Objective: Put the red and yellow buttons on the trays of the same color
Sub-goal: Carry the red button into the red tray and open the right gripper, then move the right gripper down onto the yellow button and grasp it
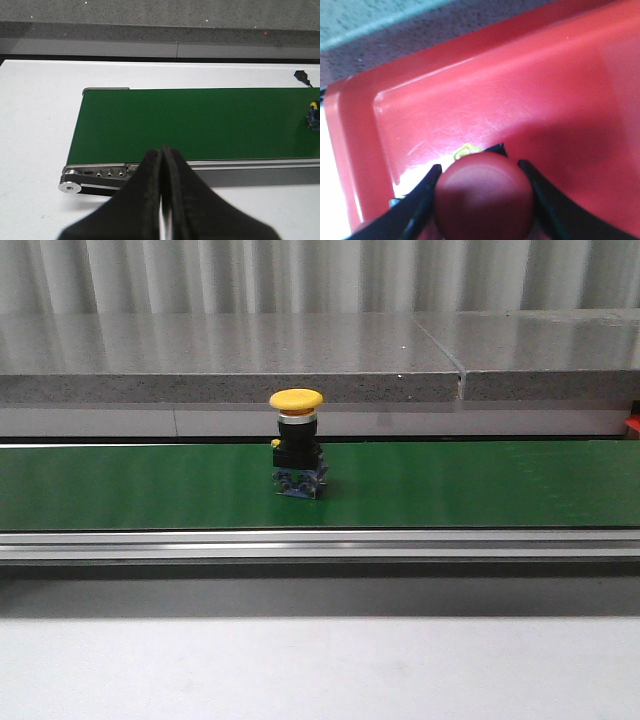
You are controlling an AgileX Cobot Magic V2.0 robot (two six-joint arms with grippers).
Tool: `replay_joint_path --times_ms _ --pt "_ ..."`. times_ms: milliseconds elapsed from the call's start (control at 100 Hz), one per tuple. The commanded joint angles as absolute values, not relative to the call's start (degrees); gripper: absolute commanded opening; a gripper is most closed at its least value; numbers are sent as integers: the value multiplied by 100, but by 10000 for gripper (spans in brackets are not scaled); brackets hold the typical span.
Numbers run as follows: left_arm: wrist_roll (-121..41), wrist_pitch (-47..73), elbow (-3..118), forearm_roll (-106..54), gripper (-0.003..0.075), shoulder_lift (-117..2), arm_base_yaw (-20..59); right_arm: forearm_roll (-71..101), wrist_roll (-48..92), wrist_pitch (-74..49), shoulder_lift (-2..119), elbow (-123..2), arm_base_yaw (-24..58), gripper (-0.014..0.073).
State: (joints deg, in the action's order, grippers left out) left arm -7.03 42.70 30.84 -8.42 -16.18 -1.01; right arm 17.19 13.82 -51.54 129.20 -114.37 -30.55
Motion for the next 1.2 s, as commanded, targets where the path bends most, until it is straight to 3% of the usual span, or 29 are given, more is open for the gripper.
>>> replay_joint_path --times_ms 0,490,610,730,800,1190 --pt "-684 3855 3236 -949 -21 -1663 -65 1734 1387 -4848 12577 -11650 -3095 85" --pt "-684 3855 3236 -949 -21 -1663 -65 1724 1387 -4835 12830 -11645 -3095 97" --pt "-684 3855 3236 -949 -21 -1663 -65 1724 1387 -4811 12836 -11645 -3095 214" --pt "-684 3855 3236 -949 -21 -1663 -65 1724 1387 -4798 12818 -11656 -3095 466" --pt "-684 3855 3236 -949 -21 -1663 -65 1724 1387 -4823 12792 -11656 -3095 563" --pt "-684 3855 3236 -949 -21 -1663 -65 1772 1387 -4978 12138 -11656 -3095 577"
